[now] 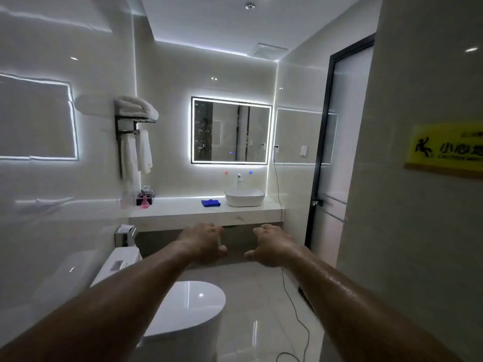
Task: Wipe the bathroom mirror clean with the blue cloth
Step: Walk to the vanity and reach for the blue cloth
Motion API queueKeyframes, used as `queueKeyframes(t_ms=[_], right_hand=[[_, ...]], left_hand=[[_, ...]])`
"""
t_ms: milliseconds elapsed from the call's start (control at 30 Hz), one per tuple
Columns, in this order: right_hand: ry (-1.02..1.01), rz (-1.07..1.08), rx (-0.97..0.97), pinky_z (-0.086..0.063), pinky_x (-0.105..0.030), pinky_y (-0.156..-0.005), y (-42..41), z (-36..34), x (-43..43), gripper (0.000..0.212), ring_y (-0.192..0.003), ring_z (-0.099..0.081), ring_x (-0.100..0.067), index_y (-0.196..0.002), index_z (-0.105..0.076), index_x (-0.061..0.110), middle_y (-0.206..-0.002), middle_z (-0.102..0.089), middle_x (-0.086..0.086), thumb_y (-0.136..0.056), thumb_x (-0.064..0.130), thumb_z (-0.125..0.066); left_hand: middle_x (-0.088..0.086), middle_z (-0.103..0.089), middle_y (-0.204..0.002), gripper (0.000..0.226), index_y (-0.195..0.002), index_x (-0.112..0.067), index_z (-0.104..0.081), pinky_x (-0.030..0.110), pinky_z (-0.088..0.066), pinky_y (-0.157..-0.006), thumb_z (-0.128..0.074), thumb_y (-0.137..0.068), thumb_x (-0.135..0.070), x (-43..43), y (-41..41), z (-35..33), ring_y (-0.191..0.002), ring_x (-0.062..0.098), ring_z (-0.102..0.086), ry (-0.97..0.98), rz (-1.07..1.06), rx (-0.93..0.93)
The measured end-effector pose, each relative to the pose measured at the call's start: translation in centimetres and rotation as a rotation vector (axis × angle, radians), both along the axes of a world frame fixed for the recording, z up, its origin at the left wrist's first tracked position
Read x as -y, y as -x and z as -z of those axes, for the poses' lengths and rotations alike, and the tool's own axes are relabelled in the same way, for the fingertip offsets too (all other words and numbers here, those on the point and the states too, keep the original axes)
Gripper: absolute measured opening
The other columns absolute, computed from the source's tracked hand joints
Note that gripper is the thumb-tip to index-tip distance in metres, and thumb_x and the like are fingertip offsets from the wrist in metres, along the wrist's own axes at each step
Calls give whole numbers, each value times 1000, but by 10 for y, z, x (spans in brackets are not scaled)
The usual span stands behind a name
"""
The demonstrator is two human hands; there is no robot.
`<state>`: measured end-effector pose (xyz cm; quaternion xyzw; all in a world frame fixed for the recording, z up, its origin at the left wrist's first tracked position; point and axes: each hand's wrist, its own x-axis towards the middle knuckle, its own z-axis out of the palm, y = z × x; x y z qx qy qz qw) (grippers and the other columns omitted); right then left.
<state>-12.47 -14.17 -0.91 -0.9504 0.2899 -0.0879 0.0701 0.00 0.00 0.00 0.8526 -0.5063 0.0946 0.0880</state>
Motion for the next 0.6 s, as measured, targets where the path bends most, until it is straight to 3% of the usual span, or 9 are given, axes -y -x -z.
queueKeyframes(t_ms=[367,600], right_hand=[[26,-5,0,-34,-50,-108,-93,4,141,82,-138,-32,-27,-147,-33,21,-152,-35,-4,-81,53,-69],[1,-27,-14,-34,-50,-109,-157,9,217,78,-137,-33,-27,-146,-35,20,-151,-36,-5,-83,48,-69]], left_hand=[[3,-49,-145,53,-143,-19,-44,36,-43,-101,-54,-96,-43,137,-78,-7,-128,21,-47,-62,-67,-4],[3,-53,-138,46,-136,-20,-48,33,-45,-95,-55,-96,-41,210,-138,0,-119,20,-52,-72,-110,-82]])
